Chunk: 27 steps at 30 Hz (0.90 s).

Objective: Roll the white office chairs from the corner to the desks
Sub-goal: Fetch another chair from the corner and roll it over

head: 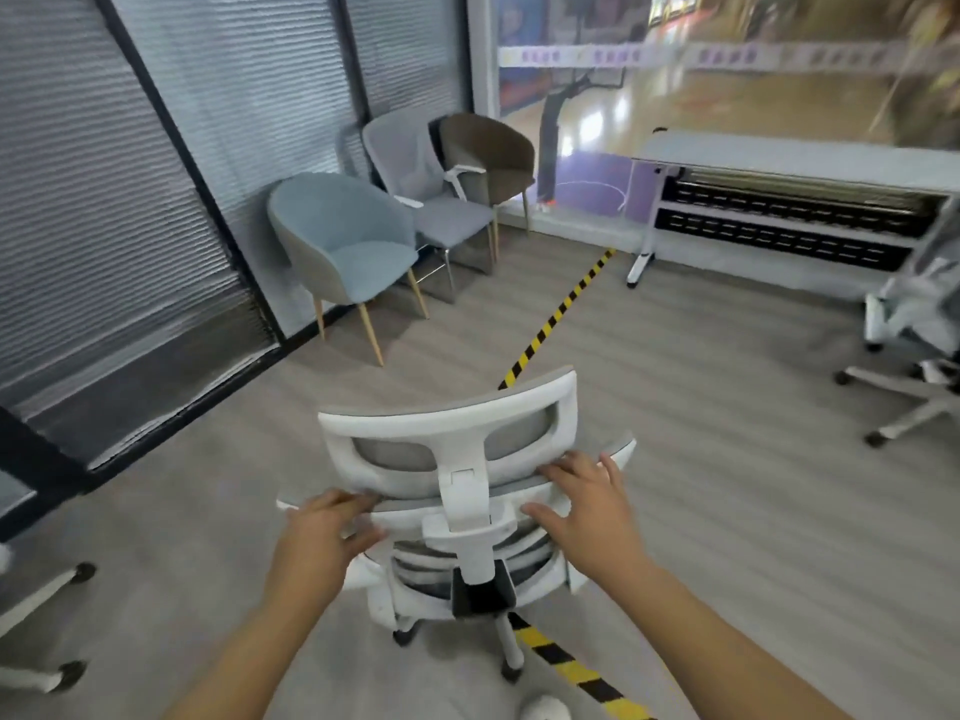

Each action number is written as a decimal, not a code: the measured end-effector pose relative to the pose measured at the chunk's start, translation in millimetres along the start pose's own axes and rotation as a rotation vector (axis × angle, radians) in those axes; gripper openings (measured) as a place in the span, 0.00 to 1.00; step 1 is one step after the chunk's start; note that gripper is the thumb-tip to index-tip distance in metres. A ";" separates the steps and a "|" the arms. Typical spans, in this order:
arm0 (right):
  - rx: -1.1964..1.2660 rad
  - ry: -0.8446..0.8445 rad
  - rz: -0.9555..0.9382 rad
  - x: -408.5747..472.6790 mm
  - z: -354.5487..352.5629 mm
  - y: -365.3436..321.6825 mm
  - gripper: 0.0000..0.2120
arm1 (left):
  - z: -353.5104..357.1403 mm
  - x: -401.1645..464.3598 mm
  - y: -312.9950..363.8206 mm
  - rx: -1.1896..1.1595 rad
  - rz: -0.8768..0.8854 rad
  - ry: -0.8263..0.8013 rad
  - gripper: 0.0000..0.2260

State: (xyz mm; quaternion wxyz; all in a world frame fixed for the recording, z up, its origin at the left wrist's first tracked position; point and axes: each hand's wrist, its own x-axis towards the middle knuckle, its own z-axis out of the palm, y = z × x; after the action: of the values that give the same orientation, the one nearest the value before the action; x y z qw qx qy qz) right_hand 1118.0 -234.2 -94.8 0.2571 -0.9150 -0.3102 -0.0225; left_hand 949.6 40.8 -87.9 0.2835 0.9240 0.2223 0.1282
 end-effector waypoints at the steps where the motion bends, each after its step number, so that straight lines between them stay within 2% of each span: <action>1: -0.025 -0.004 0.057 15.1 -6.2 11.8 0.24 | 11.0 28.0 8.3 -0.012 0.023 -0.020 0.15; 5: -0.164 -0.090 0.309 71.8 -24.4 61.5 0.29 | 58.3 139.2 51.6 -0.088 0.126 -0.103 0.15; 10: -0.191 -0.218 0.444 130.3 -59.0 133.4 0.39 | 128.5 259.3 109.9 -0.005 0.297 -0.138 0.15; 15: -0.155 -0.206 0.500 182.8 -96.2 210.8 0.42 | 192.0 362.8 176.6 0.074 0.444 -0.197 0.14; 20: -0.134 -0.178 0.521 238.3 -124.5 302.0 0.43 | 250.7 449.6 241.1 0.045 0.526 -0.235 0.15; 27: -0.070 -0.128 0.542 325.2 -170.7 431.5 0.44 | 329.8 553.3 348.0 0.067 0.524 -0.245 0.22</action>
State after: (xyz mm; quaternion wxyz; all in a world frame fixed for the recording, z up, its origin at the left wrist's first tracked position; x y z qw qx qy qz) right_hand 1650.5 -427.5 -78.6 0.2020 -0.9724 -0.0687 0.0941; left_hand 1667.3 -103.3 -90.4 0.2346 0.9674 -0.0560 0.0771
